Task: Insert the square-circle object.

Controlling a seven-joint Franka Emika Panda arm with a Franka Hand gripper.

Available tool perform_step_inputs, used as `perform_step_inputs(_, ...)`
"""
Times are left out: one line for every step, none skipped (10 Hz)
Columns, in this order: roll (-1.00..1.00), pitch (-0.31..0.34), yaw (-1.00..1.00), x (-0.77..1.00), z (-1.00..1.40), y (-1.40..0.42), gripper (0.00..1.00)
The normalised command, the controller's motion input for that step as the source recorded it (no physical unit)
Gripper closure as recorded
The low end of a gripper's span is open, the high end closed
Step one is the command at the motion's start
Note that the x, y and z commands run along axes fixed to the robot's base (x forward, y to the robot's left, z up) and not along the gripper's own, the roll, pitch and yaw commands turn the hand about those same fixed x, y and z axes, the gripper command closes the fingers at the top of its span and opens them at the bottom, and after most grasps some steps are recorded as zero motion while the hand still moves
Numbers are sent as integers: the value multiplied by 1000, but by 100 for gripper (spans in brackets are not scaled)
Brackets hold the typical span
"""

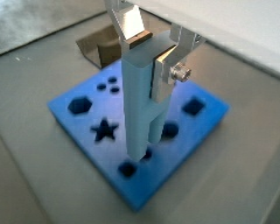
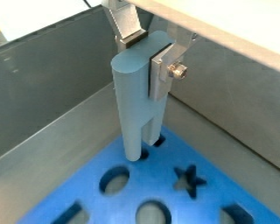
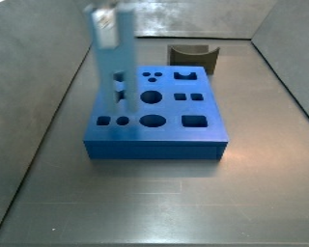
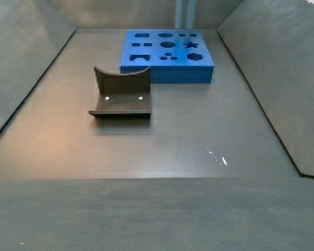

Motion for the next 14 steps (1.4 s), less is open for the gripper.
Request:
perform_step_inputs(134, 0, -94, -257, -109, 0, 100)
perform_step_inputs(144, 20, -69, 0, -174, 0, 100)
perform_step_inputs(127, 0, 0, 0, -349, 0, 100)
perform_step_inputs(64, 0, 0, 0, -374, 0, 100)
perform_step_inputs(29, 0, 0, 0, -326, 0, 100)
perform_step_inputs(17, 0, 0, 0, -314, 0, 100)
perform_step_inputs(0, 0, 0, 0, -340, 0, 100)
perform_step_inputs(0, 0, 0, 83, -394, 0, 100)
perform_step_inputs(10, 0, -6, 54, -426, 0, 100)
perform_step_inputs(36, -19, -20, 0, -443, 0, 100)
perform_step_inputs(36, -41, -20, 0, -363, 0, 100)
perform_step_inputs(49, -30, -20, 0, -357, 0, 100)
perform_step_inputs(59, -29, -14, 0, -377, 0, 100)
perform_step_inputs(60, -33, -14, 0, -380, 0, 100)
